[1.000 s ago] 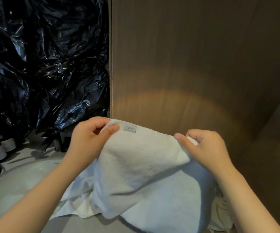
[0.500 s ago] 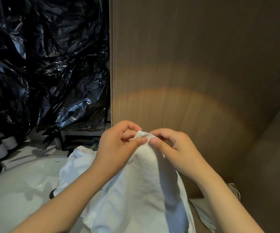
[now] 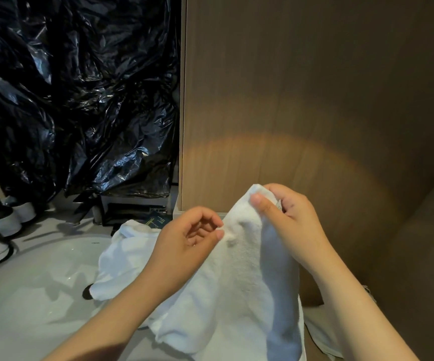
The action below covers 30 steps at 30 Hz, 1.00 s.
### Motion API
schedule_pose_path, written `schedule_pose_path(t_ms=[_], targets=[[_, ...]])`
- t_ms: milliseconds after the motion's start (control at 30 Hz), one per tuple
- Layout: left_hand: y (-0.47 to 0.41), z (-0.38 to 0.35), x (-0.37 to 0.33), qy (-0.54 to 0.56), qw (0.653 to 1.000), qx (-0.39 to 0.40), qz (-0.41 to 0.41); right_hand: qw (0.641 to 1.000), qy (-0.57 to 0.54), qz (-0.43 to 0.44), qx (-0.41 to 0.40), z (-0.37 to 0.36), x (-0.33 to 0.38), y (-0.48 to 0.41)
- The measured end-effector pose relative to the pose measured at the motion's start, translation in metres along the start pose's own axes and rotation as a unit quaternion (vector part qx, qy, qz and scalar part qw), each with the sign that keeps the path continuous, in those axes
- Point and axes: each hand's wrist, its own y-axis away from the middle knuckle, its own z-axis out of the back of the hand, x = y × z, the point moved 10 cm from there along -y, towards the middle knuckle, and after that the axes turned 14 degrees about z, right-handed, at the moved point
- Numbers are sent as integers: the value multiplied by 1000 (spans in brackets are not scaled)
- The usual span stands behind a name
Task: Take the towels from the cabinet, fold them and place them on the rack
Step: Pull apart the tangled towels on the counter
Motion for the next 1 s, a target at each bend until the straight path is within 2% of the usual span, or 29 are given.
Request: schedule_pose_path(t_ms=[167, 300, 567, 1000], targets=[[12, -11, 19, -8, 998, 58, 22, 999, -18, 4, -42, 15, 6, -5], [19, -12, 30, -21, 999, 43, 23, 999, -8, 8, -38, 18, 7, -4], [30, 0, 12, -28, 995, -54, -74, 996, 11, 2, -84, 36, 5, 1], [29, -17, 24, -45, 998, -11, -49, 996, 20, 5, -92, 42, 5, 10]])
